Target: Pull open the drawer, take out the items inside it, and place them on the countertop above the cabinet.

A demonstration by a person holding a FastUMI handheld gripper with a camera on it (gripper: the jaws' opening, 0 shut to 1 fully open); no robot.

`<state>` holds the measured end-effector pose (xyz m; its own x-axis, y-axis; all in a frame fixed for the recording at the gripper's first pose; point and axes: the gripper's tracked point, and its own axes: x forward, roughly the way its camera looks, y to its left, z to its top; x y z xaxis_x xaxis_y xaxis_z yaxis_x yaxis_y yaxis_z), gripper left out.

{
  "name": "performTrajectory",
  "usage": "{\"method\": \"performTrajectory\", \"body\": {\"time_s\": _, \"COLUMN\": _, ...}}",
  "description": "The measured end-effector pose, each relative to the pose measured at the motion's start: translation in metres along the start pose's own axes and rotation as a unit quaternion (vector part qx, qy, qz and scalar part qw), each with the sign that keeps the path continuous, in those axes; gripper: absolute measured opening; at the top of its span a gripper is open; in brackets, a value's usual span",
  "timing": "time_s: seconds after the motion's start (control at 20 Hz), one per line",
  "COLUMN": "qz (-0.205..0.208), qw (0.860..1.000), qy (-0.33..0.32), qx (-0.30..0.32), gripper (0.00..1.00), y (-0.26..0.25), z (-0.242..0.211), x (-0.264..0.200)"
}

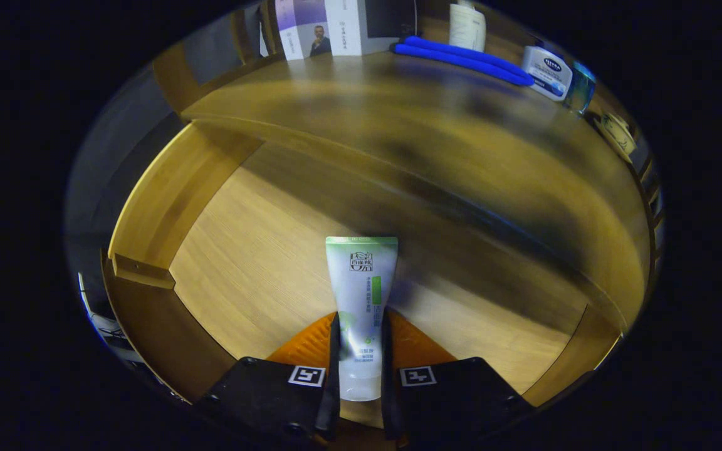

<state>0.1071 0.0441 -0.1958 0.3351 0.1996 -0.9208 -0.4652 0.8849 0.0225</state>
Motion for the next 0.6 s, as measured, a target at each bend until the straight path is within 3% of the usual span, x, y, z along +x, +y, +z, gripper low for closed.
{"method": "performTrajectory", "body": {"time_s": 0.6, "qz": 0.056, "qw": 0.997, "qy": -0.059, "qx": -0.016, "gripper": 0.29, "y": 0.038, "z": -0.002, "x": -0.073}}
